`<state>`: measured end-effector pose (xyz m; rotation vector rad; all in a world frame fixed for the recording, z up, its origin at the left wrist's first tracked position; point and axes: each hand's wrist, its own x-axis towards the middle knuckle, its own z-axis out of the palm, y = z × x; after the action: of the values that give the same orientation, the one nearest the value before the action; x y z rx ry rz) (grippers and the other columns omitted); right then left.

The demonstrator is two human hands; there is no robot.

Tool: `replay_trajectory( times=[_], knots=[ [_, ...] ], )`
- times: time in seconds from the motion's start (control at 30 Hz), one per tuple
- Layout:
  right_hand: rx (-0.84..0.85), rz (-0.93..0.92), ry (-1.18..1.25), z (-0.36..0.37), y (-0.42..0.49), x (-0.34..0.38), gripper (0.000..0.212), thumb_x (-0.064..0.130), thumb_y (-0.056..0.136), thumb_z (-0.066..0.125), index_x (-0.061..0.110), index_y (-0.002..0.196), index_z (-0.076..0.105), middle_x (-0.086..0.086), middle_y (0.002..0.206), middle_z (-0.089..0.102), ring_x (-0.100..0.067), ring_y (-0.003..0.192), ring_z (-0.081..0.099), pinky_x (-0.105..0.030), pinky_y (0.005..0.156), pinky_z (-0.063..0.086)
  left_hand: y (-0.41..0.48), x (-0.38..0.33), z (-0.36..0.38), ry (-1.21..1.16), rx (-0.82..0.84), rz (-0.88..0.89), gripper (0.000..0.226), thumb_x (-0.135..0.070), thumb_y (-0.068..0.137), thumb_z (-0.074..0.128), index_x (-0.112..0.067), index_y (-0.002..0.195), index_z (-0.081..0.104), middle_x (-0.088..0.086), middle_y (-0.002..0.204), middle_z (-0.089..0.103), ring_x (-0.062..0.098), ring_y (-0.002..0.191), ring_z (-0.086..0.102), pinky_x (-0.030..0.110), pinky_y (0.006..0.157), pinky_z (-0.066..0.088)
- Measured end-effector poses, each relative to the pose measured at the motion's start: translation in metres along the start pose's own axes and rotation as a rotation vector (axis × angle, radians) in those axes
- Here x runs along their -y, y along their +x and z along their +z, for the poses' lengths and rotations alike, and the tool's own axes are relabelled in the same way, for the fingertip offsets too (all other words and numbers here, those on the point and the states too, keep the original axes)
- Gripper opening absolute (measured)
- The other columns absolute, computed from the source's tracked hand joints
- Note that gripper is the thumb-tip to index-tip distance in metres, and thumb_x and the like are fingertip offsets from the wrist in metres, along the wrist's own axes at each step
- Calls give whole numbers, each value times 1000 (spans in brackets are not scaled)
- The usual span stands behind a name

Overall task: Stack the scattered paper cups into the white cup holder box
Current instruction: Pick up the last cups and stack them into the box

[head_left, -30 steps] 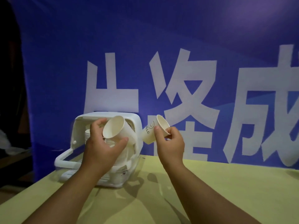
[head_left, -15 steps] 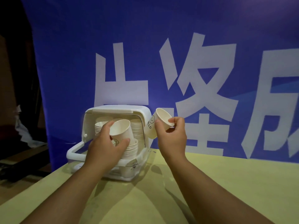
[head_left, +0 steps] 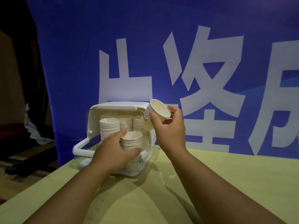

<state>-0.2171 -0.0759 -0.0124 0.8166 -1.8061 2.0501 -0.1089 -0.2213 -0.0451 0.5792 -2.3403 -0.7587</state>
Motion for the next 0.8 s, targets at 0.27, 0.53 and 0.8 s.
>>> replay_trajectory(
  times=[0.27,0.53,0.8],
  knots=[
    [213,38,-55,10,-6,3,62,50,88,72,33,141,45,8,126,59,-13,108,61,-32,87,61,6,8,3,-82,26,-18,92,-53,71,88,-41,149,41,-16,131,62,13,117,62,42,98,56],
    [339,25,-159,15,-8,-3,67,55,89,68,34,148,43,18,127,55,-7,117,56,-34,99,53,0,4,1,-126,-15,35,114,-39,76,90,-57,152,7,-10,142,53,19,122,60,44,98,56],
    [448,-38,-413,11,-15,-21,41,32,109,41,25,149,50,6,146,57,-15,135,51,-27,107,40,2,13,-4,-96,22,60,92,-47,76,85,-51,152,33,-17,125,60,4,101,64,42,92,58]
  ],
)
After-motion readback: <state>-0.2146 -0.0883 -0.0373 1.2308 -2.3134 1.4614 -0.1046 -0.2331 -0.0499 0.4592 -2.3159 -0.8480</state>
